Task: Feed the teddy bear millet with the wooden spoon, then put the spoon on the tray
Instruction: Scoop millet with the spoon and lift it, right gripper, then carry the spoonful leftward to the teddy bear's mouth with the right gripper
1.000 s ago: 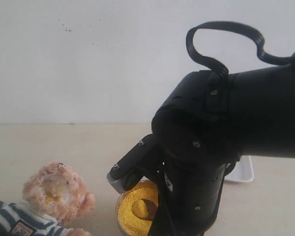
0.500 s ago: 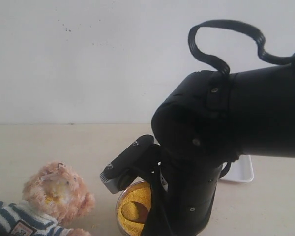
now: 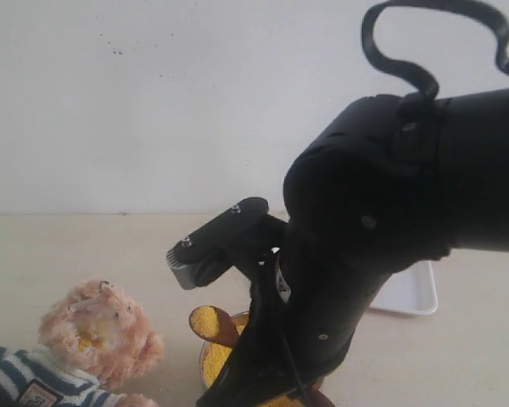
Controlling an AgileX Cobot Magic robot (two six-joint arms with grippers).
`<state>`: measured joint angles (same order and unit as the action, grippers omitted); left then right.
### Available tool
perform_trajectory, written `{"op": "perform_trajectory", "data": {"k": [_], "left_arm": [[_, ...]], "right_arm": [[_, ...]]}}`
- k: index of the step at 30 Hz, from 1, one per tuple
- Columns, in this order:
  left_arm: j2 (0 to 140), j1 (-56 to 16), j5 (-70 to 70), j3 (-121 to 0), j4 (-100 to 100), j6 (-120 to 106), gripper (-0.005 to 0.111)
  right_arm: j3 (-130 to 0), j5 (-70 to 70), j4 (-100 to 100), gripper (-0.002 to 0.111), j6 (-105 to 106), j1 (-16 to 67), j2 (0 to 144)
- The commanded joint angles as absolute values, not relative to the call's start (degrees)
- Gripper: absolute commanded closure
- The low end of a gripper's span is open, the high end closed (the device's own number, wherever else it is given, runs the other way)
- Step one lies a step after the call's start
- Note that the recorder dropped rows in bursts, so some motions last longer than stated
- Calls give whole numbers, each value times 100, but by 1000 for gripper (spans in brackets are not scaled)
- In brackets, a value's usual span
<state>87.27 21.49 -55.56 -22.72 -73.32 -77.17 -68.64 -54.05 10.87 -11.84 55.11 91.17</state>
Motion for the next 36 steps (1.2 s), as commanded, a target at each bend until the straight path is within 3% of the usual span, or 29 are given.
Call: {"op": "perform_trajectory", "data": {"k": [1, 19, 36], "left_arm": [[8736, 2162, -5671, -2263, -7404, -7759, 103], [8736, 2162, -5671, -2263, -7404, -7759, 103], [8736, 2162, -5671, -2263, -7404, -7759, 103]], "right_arm": [[-6866, -5463, 1119, 106, -1226, 5457, 8888], [-6325, -5184, 1128, 106, -1330, 5361, 8472], [-6907, -5856, 1402, 106, -1037, 5680, 8520]]}}
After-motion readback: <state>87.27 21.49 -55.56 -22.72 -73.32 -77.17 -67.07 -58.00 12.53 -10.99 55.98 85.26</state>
